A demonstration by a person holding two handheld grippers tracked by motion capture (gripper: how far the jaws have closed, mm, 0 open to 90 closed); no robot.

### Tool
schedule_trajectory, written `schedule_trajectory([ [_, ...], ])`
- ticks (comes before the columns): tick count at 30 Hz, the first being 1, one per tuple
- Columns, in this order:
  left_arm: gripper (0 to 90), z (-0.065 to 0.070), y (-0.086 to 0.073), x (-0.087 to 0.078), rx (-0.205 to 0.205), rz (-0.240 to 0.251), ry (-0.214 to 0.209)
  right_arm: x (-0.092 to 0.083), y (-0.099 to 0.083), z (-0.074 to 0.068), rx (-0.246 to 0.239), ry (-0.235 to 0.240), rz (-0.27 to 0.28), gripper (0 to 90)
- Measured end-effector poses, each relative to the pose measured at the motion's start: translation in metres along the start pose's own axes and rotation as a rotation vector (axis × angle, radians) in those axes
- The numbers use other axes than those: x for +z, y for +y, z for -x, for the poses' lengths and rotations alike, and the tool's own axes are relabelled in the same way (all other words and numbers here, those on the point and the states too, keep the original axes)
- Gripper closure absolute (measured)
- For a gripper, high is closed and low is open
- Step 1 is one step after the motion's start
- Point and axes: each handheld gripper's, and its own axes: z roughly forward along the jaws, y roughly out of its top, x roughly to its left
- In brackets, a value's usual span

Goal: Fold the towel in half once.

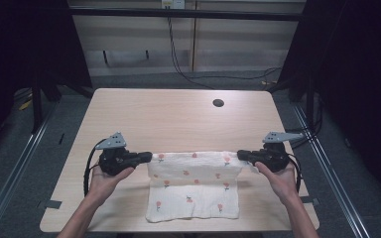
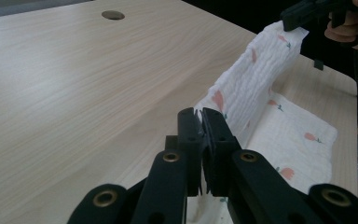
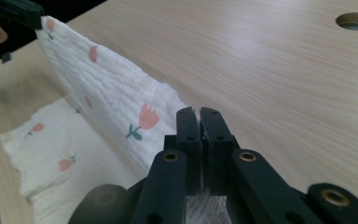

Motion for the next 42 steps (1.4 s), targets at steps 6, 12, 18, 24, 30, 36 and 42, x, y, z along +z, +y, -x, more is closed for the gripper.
schedule_trajectory([
  [6,87.2,0.0,-0.005,-0.002,0.006,-0.015,0.007,-0.003,-0.004,-0.009,-0.021,0.009,-0.015,87.3],
  [12,87.1,0.001,-0.013,-0.002,-0.001,-0.039,0.007,-0.006,-0.012,-0.015,-0.028,0.023,-0.016,87.3],
  [18,86.9,0.015,-0.023,-0.002,0.028,-0.079,-0.015,-0.003,-0.032,-0.02,-0.018,0.051,-0.045,86.9],
  [24,86.9,0.027,-0.03,0.0,0.059,-0.109,-0.053,-0.006,-0.043,-0.024,-0.037,0.05,-0.071,86.4],
  [30,86.7,0.028,-0.042,0.001,0.048,-0.156,-0.073,-0.008,-0.055,-0.028,-0.013,0.085,-0.074,85.8],
  [36,86.4,0.032,-0.052,0.006,0.052,-0.2,-0.115,-0.007,-0.069,-0.031,-0.004,0.09,-0.109,84.6],
  [42,83.2,0.033,-0.061,0.01,0.046,-0.261,-0.145,-0.006,-0.078,-0.034,-0.004,0.094,-0.139,82.0],
])
